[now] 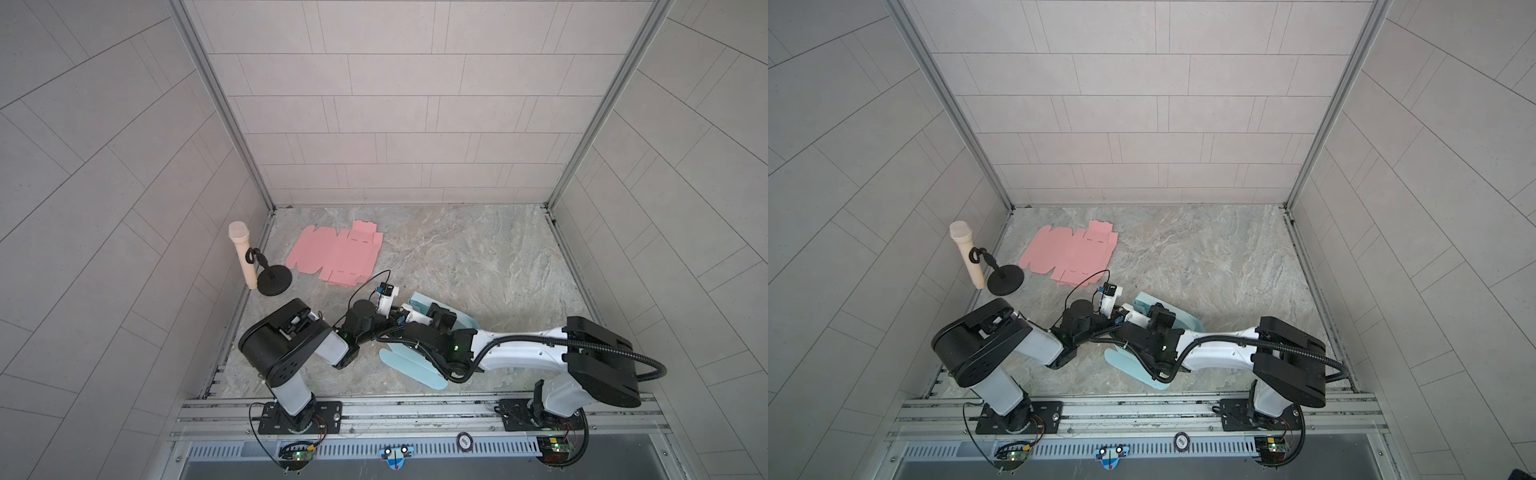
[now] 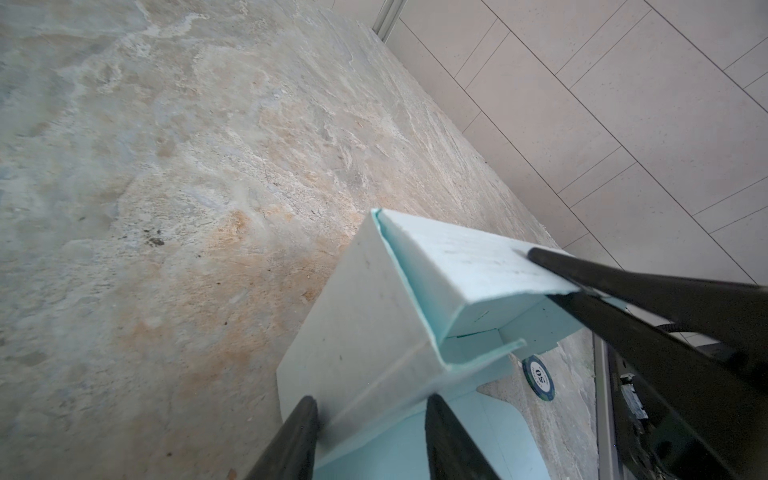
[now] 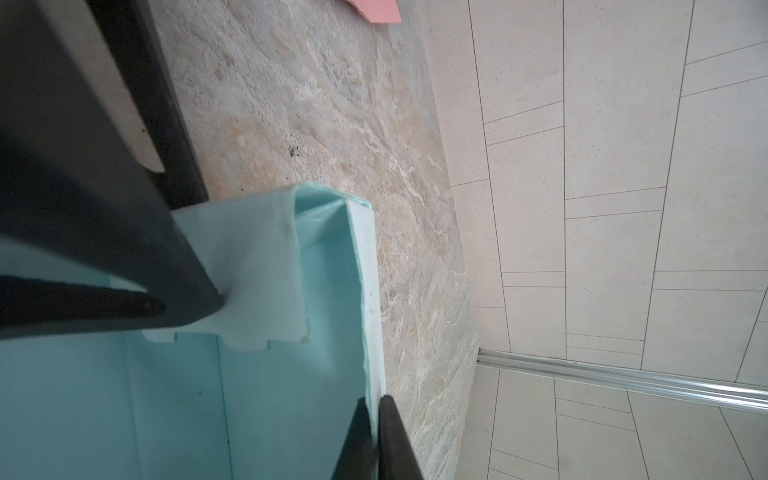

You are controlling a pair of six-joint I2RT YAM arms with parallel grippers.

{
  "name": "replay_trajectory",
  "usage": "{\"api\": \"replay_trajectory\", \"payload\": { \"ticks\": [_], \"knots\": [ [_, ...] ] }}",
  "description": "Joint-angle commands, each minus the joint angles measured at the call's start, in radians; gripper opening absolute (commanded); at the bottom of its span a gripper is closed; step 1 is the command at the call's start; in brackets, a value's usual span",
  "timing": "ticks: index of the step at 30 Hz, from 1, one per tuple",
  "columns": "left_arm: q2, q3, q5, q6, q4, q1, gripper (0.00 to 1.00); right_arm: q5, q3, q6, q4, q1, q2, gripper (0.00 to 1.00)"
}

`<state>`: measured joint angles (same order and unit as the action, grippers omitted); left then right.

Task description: Fold the paper box

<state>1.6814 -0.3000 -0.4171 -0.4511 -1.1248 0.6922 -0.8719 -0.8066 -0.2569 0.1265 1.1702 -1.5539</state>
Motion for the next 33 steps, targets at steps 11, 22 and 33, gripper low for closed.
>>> {"api": "replay_trajectory", "payload": {
  "ticks": [11, 22, 33],
  "knots": [
    [-0.040, -0.088, 0.093, 0.096, 0.090, 0.004, 0.45, 0.151, 0.035, 0.084, 0.012, 0.005, 0.032, 0.08],
    [-0.068, -0.045, 0.220, 0.149, 0.158, 0.038, 0.35, 0.157, 0.026, 0.124, 0.029, 0.006, 0.023, 0.09],
    [-0.147, -0.035, 0.303, 0.167, 0.249, 0.092, 0.21, 0.157, 0.001, 0.185, 0.084, 0.058, 0.079, 0.17]
  ]
}}
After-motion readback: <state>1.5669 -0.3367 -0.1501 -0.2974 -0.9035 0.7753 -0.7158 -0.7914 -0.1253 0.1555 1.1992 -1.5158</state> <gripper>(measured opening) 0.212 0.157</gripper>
